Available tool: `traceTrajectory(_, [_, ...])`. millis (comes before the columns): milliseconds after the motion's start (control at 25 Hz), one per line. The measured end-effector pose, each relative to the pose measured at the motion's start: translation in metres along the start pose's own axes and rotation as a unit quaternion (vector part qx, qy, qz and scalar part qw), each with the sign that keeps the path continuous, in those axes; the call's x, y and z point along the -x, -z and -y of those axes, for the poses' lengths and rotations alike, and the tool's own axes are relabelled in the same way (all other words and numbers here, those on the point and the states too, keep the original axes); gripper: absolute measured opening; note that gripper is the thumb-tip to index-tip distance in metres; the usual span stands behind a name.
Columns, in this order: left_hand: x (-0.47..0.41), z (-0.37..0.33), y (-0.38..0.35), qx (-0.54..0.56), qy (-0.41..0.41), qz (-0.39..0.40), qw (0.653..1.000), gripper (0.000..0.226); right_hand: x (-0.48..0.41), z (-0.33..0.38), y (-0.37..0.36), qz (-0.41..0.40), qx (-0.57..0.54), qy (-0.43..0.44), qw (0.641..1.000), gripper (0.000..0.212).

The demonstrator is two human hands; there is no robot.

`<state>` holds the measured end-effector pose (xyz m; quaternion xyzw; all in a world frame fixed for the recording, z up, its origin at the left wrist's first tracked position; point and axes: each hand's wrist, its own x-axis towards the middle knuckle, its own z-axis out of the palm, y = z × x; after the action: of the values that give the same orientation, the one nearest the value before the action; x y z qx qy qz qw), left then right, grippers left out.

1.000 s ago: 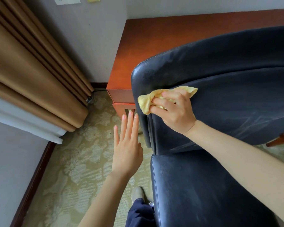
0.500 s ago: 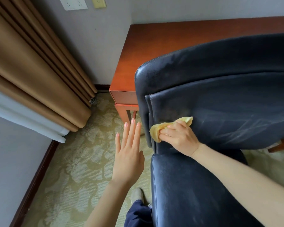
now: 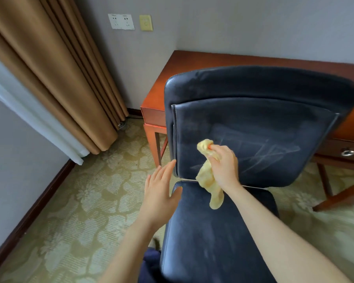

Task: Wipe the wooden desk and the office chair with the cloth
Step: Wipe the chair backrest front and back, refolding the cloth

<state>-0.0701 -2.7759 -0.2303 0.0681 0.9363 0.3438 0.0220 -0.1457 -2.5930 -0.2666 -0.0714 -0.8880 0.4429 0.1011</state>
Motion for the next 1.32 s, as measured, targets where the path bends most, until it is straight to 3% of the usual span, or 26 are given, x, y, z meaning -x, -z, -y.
traceTrajectory(160, [0.030, -0.042, -0.009, 0.137, 0.018, 0.054, 0.989, 0.051, 0.049, 0.013, 0.063, -0.030, -0.226, -0.133, 0.965, 0.011])
traceTrajectory(280, [0.041, -0.081, -0.013, 0.224, 0.002, 0.091, 0.970, 0.047, 0.097, 0.027, 0.102, -0.021, -0.352, -0.175, 0.919, 0.011])
traceTrajectory(400, [0.057, -0.114, -0.020, 0.314, -0.040, 0.181, 0.931, 0.042, 0.143, 0.037, 0.119, -0.028, -0.441, -0.204, 0.874, 0.016])
traceTrajectory(600, [0.077, -0.129, -0.029, 0.314, -0.102, 0.207, 0.921, 0.039, 0.197, 0.037, 0.131, -0.094, -0.542, -0.223, 0.804, 0.046])
traceTrajectory(800, [0.104, -0.146, -0.058, 0.314, -0.118, 0.249, 0.908, 0.039, 0.233, 0.015, 0.161, -0.106, -0.573, -0.239, 0.777, 0.046])
traceTrajectory(1040, [0.096, -0.190, -0.093, 0.298, -0.097, 0.180, 0.932, 0.042, 0.201, -0.026, 0.213, -0.051, -0.520, -0.267, 0.810, 0.038])
traceTrajectory(1240, [0.060, -0.287, -0.148, 0.255, -0.115, 0.065, 0.958, 0.042, 0.113, -0.075, 0.314, -0.009, -0.431, -0.150, 0.890, 0.034])
traceTrajectory(1320, [0.066, -0.331, -0.194, 0.272, -0.075, 0.011, 0.959, 0.042, 0.097, -0.107, 0.354, 0.052, -0.389, -0.129, 0.911, 0.027])
